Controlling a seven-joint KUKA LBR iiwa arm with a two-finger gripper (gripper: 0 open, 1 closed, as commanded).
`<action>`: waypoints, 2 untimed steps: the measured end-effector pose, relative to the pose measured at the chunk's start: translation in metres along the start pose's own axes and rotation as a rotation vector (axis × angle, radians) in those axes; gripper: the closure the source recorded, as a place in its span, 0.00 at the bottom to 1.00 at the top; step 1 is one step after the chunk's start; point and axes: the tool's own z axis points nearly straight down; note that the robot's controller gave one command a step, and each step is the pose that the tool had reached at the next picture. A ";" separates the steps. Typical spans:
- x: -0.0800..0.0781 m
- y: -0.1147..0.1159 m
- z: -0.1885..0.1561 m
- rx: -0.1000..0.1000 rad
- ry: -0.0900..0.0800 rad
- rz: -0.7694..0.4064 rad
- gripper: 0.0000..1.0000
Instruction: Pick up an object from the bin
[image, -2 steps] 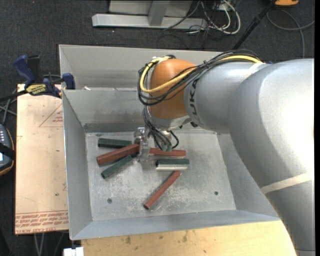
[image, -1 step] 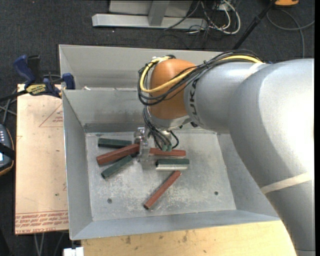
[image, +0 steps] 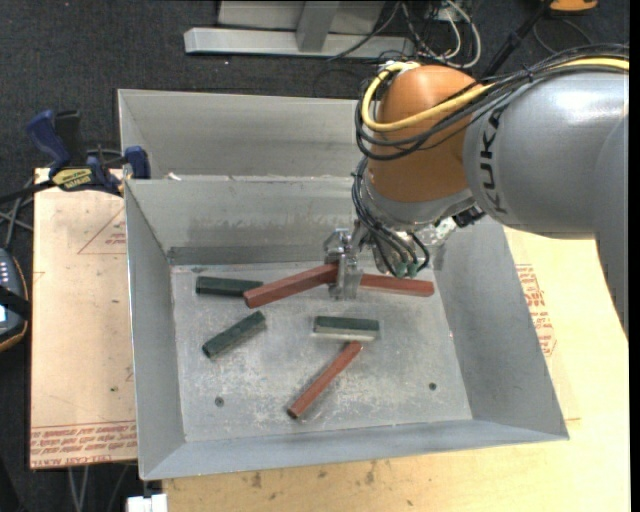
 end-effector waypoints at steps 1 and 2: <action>0.000 0.000 0.000 0.000 0.000 0.000 1.00; 0.000 -0.026 -0.051 -0.001 0.005 -0.007 1.00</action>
Offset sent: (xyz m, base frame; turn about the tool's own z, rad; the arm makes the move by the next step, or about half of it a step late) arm 0.0024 -0.0361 0.0716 -0.0088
